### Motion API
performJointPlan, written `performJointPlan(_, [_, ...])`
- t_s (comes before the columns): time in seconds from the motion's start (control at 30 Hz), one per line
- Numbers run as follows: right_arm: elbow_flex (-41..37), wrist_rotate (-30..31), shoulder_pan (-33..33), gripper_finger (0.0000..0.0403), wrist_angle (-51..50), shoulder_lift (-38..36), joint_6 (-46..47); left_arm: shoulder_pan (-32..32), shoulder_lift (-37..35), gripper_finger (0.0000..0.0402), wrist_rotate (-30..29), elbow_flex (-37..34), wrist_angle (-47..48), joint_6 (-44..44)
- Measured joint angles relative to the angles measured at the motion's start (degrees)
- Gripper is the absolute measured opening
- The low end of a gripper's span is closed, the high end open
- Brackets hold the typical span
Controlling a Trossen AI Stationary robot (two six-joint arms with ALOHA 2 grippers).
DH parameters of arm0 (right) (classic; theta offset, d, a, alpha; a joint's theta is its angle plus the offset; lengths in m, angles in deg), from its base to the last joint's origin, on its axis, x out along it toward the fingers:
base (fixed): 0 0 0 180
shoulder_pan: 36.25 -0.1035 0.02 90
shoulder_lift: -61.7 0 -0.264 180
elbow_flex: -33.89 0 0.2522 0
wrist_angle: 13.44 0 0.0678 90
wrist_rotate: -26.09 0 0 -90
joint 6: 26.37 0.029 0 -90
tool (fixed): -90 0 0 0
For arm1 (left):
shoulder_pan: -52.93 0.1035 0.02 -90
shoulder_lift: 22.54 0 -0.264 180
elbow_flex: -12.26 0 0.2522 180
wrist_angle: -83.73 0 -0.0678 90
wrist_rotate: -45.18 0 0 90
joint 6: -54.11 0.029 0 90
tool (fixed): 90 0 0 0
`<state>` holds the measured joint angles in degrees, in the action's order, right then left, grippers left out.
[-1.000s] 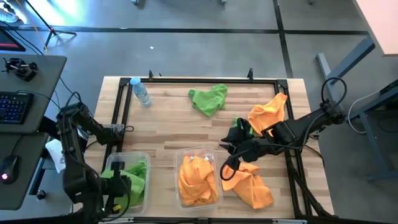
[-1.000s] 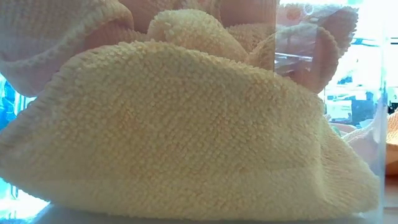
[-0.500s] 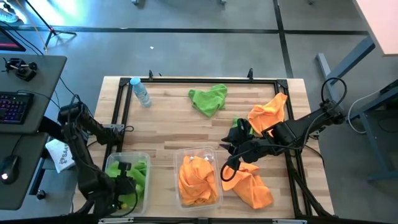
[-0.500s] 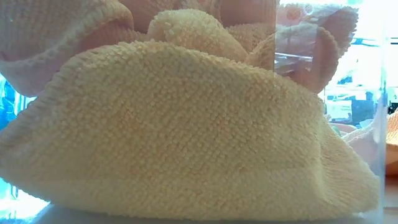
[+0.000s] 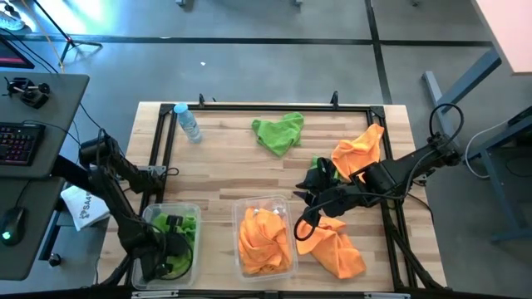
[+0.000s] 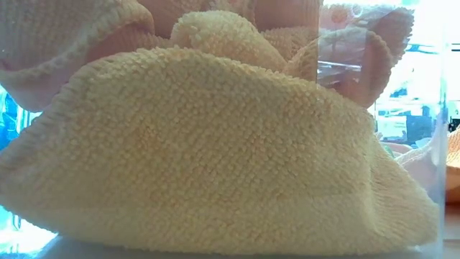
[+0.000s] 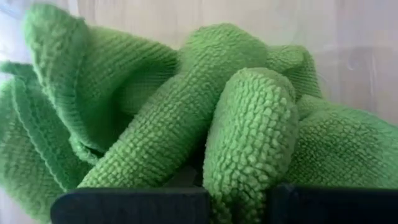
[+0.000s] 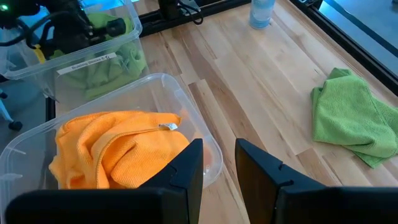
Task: Sort microfiber towel by color & place in baskets
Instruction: Put the green towel into the left transparent bin
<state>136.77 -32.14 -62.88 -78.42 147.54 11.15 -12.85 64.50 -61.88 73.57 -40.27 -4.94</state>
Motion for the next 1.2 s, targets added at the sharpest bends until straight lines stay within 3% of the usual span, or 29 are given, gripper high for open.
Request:
performJointPlan(0.37, [0.0, -0.02, 0.0, 0.0087, 0.0, 0.0, 0.01, 0.0, -0.03, 0.003, -0.33, -1.42, -0.43, -3.36])
performJointPlan(0.53, [0.0, -0.02, 0.0, 0.0087, 0.0, 0.0, 0.19, 0.11, 0.0, 0.0058, 2.33, -0.34, 0.89, -3.38])
performJointPlan(0.93, [0.0, -0.02, 0.0, 0.0087, -0.02, 0.01, 1.08, 0.02, 0.07, 0.0127, 5.16, 14.11, 19.4, -3.23])
performJointPlan(1.2, [0.0, -0.02, -0.04, 0.0087, -0.02, 0.02, 1.06, 0.0, 0.04, 0.0141, 5.12, 22.17, 24.36, -3.23])
